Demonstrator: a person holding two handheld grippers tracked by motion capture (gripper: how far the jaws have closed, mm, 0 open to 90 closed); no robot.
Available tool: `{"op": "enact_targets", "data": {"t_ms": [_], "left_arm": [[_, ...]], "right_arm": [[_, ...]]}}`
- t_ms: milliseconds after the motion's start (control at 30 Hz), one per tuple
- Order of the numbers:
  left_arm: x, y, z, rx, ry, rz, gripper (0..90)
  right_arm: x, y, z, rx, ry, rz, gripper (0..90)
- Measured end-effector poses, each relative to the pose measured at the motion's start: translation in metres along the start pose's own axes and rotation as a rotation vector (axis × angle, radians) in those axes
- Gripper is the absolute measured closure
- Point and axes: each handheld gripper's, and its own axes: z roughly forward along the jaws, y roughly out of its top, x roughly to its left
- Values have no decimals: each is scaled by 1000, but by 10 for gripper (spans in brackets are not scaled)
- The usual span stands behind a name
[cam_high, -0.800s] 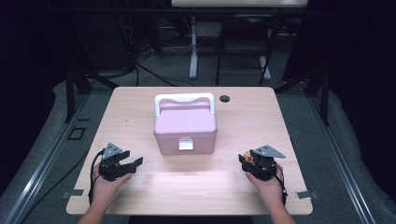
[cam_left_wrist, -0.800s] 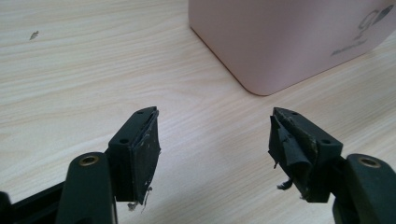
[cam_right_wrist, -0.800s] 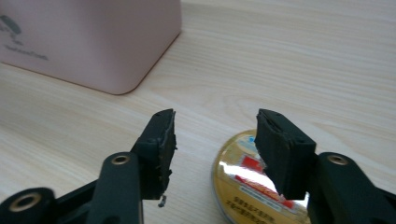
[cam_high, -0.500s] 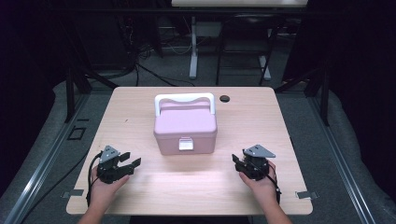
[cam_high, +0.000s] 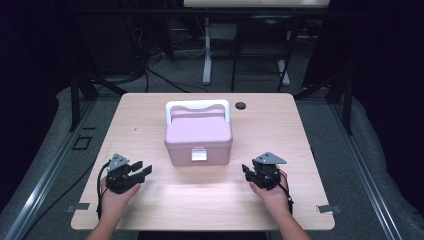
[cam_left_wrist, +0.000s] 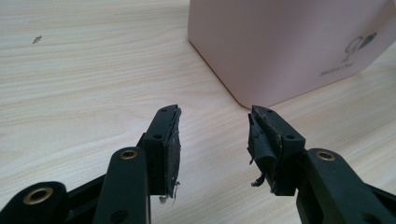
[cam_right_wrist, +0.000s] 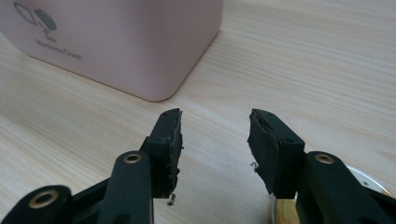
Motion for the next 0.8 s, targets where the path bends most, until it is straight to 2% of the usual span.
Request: {"op": "enact_targets", "data": {"t_ms": [67,233,367,467,533,567,600,700,800], "left_arm": [[-1,2,4,-9,10,-8,535],[-4,8,10,8,4,-6,535],[-6,11,9,15,8,-13,556],[-9,16,7,10,4,-15,571],[-11,20,7,2,15,-16,562],[-11,20,7,2,15,-16,561],[-12,23,9,-7,-4,-28,569],[-13,24,11,3,2,-23,581],[-9,27,17,8,-5,-43,614]], "right_arm": [[1,0,2,3,0,-2,541],[6,2,7,22,12,-20,542],[9,8,6,1,-5,-24,546],[9,11,5,-19,0,9,565],[7,15,5,-25,44,77,583],[7,15,5,-25,44,77,583],[7,19,6,-35,36,84,611],[7,22,8,-38,33,86,615],[7,26,14,-46,7,80,638]]}}
